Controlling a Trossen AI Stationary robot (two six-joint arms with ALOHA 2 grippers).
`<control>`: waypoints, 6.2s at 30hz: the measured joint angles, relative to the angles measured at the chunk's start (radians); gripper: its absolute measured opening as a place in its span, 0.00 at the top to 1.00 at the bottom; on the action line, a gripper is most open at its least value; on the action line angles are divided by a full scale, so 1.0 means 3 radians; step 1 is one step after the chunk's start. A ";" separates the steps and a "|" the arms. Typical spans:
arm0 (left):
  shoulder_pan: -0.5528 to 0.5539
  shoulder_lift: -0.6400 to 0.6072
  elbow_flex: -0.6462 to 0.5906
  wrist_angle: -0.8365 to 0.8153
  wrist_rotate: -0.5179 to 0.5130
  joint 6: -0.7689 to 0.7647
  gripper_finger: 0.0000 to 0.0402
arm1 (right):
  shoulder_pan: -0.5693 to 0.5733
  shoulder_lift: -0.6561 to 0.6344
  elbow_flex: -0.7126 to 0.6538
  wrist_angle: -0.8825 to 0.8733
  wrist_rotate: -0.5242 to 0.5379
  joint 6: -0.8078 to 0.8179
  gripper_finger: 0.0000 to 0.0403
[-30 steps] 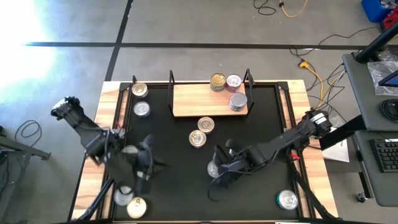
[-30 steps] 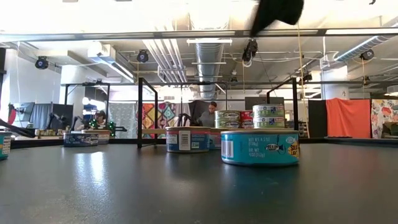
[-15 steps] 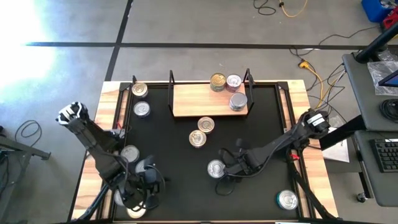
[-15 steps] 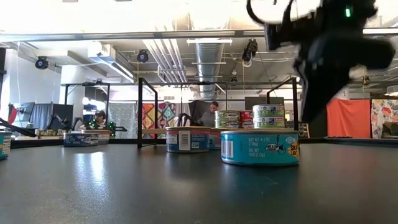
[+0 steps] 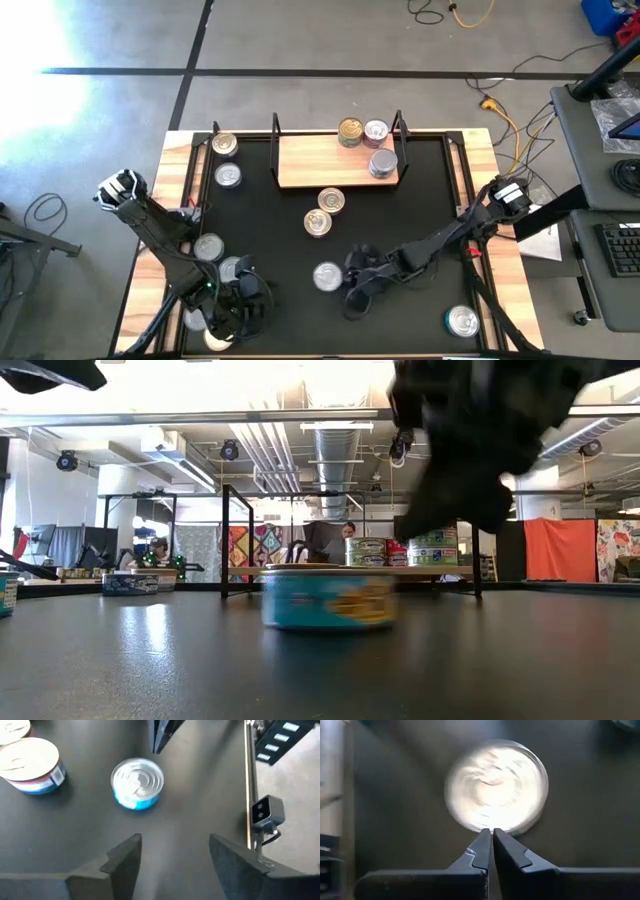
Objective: Stack canned seafood by type on shelf
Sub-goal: Put the yellow-blue tuna can on the shelf
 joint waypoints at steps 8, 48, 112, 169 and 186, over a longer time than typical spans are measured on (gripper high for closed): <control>0.0001 0.0015 -0.0485 0.0951 -0.0163 -0.0066 0.31 | 0.0000 -0.0004 0.0114 -0.0538 0.0080 -0.0259 0.97; 0.0506 0.0970 -0.0470 0.1050 -0.0183 0.0526 0.03 | -0.0117 0.0273 0.0477 -0.0931 -0.0065 -0.0926 0.16; 0.1577 0.0944 -0.0674 0.1542 0.0350 0.1640 0.17 | 0.0206 0.1589 0.1380 -0.0596 0.1879 0.0193 0.05; 0.1613 0.0764 -0.0626 0.1387 0.0609 0.2445 0.17 | 0.0069 0.1556 0.1418 -0.0365 0.1377 -0.0268 0.05; 0.1842 -0.1161 -0.0683 0.0318 0.0375 0.2635 0.17 | -0.0286 0.0701 0.1577 -0.1026 0.1071 -0.0821 0.08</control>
